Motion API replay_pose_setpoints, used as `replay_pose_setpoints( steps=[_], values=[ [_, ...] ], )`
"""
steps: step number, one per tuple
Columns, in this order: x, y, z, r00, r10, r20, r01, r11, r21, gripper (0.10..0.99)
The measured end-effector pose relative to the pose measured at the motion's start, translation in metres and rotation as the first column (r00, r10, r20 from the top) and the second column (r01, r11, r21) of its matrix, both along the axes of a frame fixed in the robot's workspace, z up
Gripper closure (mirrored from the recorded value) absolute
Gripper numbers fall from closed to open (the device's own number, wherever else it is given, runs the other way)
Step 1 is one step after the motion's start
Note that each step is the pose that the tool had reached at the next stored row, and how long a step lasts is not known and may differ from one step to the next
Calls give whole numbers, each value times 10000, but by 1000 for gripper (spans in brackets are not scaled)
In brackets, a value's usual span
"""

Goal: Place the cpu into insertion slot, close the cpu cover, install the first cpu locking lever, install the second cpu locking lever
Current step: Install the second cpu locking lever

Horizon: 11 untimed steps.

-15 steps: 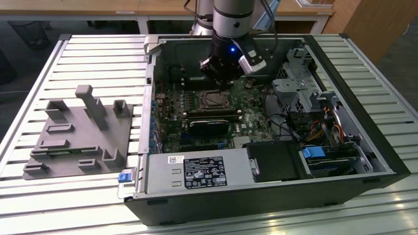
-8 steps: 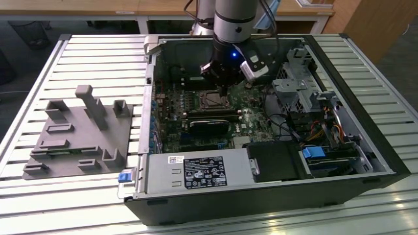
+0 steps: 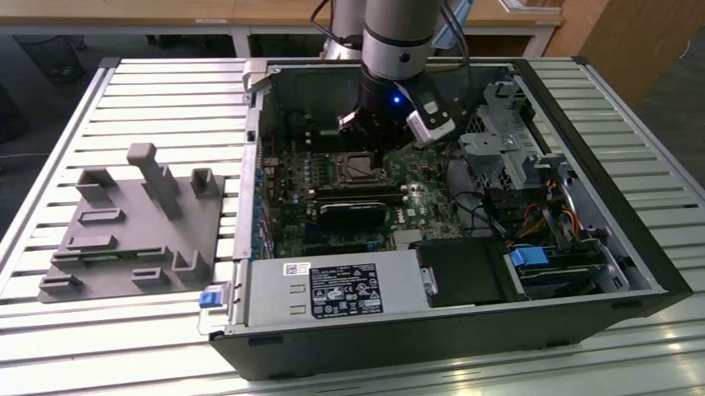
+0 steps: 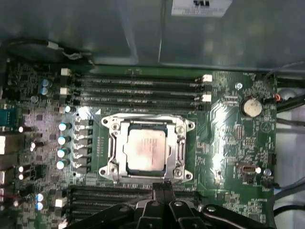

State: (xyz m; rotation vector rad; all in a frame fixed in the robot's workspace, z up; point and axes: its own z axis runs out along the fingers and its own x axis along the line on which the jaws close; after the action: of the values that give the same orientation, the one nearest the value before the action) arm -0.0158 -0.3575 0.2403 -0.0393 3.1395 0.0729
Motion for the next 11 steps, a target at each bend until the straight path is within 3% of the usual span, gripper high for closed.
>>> replay_pose_setpoints(
  steps=[4, 11],
  values=[
    [-2, -19, -18, 10000, -1, -1, 1, 9995, 328, 980],
    [-4, -93, -37, 10000, 0, -2, 0, 9994, 338, 980]
  ],
)
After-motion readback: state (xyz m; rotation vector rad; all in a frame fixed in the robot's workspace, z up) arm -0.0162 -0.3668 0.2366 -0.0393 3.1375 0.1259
